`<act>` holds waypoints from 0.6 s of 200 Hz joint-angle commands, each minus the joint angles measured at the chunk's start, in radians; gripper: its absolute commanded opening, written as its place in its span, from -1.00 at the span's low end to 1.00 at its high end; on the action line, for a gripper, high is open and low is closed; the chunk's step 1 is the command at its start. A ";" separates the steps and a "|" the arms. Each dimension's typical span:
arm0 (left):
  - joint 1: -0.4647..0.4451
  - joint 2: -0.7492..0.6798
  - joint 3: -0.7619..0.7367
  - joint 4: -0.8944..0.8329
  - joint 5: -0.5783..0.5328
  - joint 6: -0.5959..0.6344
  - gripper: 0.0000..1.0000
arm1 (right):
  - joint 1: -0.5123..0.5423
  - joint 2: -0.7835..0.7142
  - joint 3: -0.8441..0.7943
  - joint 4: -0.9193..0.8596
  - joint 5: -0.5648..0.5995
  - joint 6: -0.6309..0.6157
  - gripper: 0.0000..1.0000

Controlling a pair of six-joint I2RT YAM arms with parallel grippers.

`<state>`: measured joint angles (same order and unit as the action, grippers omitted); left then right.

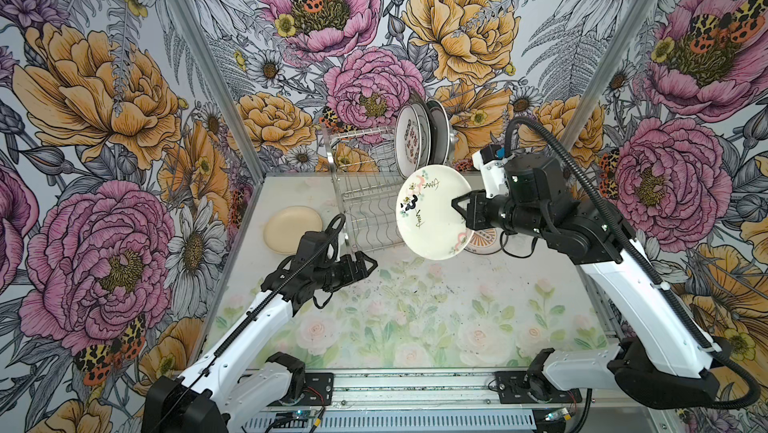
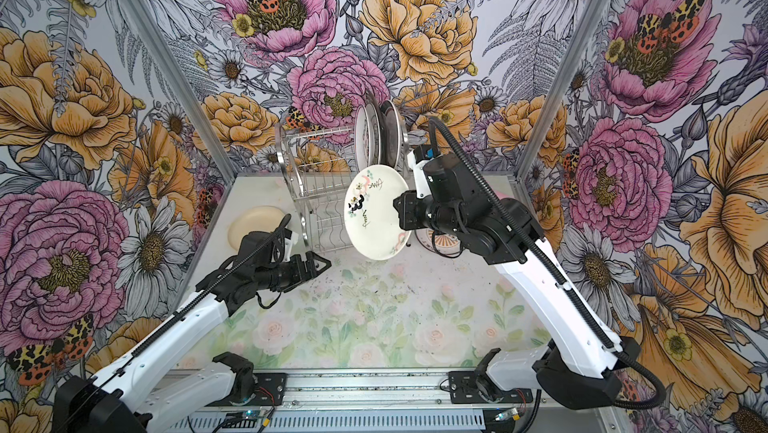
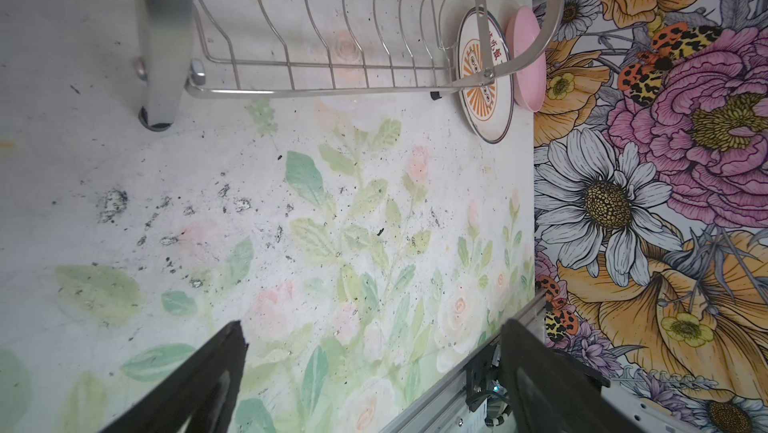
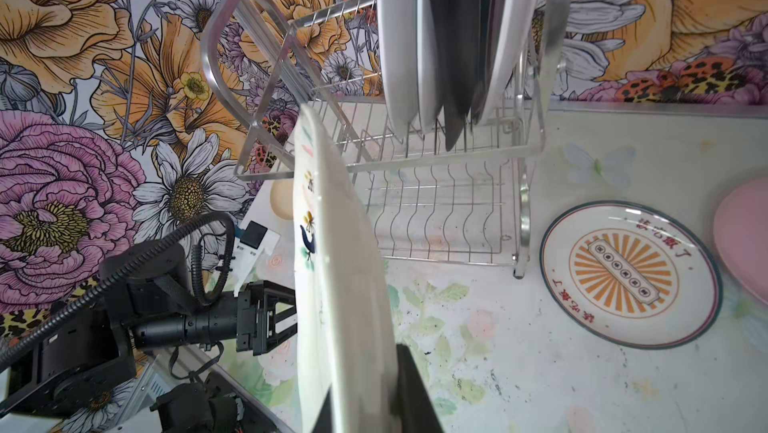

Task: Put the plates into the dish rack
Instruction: 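Carry the upright floral plate with the right gripper to the rack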

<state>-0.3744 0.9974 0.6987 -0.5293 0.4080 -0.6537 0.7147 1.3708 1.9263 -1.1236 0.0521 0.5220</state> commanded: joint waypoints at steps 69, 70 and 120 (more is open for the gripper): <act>0.020 -0.076 -0.050 -0.016 0.015 0.019 0.97 | 0.046 0.376 0.619 0.066 0.307 -0.155 -1.00; 0.020 -0.077 -0.051 -0.017 0.014 0.019 0.97 | 0.048 0.381 0.626 0.067 0.311 -0.158 -1.00; 0.022 -0.106 -0.065 -0.031 0.003 0.008 0.97 | 0.104 0.616 0.931 0.085 0.485 -0.296 -1.00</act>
<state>-0.3618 0.9127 0.6525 -0.5510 0.4114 -0.6510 0.7822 1.9244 2.7327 -1.1538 0.4004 0.3157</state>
